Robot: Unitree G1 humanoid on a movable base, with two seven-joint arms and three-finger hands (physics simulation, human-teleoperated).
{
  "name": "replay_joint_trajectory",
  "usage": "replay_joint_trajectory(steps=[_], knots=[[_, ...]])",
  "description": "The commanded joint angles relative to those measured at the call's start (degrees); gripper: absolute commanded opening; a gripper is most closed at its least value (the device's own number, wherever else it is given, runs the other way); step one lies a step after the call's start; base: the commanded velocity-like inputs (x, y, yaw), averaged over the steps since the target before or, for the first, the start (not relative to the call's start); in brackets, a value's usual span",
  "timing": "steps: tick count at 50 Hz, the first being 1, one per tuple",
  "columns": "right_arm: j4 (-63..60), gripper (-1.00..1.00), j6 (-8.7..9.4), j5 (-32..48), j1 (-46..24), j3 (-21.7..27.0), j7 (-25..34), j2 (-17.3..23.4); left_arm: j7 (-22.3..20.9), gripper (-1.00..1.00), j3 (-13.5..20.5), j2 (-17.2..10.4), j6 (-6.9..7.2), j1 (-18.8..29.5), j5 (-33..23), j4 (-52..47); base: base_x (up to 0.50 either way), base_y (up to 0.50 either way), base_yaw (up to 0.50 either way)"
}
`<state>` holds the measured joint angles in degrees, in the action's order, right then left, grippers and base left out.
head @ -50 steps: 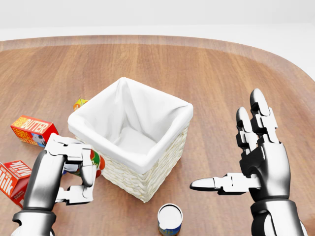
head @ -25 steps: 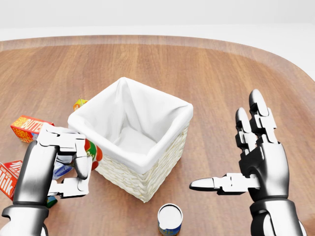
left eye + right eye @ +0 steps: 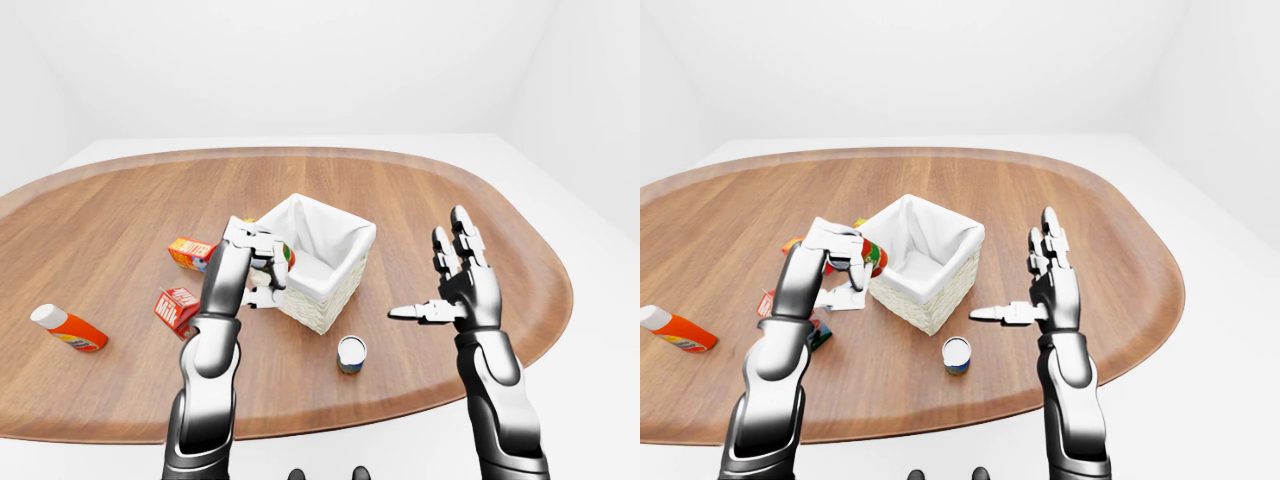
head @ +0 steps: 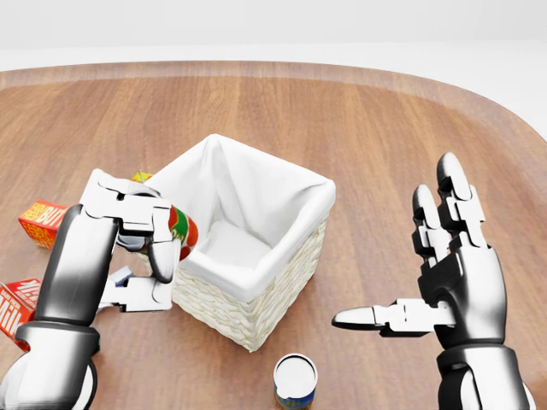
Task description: Pick up the tomato sauce, and put it in the basket.
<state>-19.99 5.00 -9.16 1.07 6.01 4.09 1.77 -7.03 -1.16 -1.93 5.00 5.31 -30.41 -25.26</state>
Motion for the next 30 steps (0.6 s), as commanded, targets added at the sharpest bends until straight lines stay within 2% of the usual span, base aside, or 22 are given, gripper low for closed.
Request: replay_joint_trajectory(steps=[1,14,23,30], knots=[[0.22,1.0,0.0,-0.33,-0.27,0.4,-0.08,0.2,0.87,-1.0,-0.72,0.06,0.0,4.69,-0.87,3.62,0.0,0.0,0.0],[-0.09,1.0,0.0,-0.6,-0.32,0.74,-0.18,0.3,1.75,-1.0,-0.17,-0.52,0.0,13.32,-2.2,11.57,0.0,0.0,0.0],[-0.12,1.0,0.0,-0.66,-0.36,0.85,-0.17,0.32,2.95,-1.0,-0.31,-0.57,0.0,16.22,-2.7,16.37,0.0,0.0,0.0],[-0.54,1.0,0.0,-0.76,-0.32,0.94,-0.21,0.35,5.34,-1.0,0.31,-1.44,0.0,20.16,-2.41,24.31,0.0,0.0,0.0]])
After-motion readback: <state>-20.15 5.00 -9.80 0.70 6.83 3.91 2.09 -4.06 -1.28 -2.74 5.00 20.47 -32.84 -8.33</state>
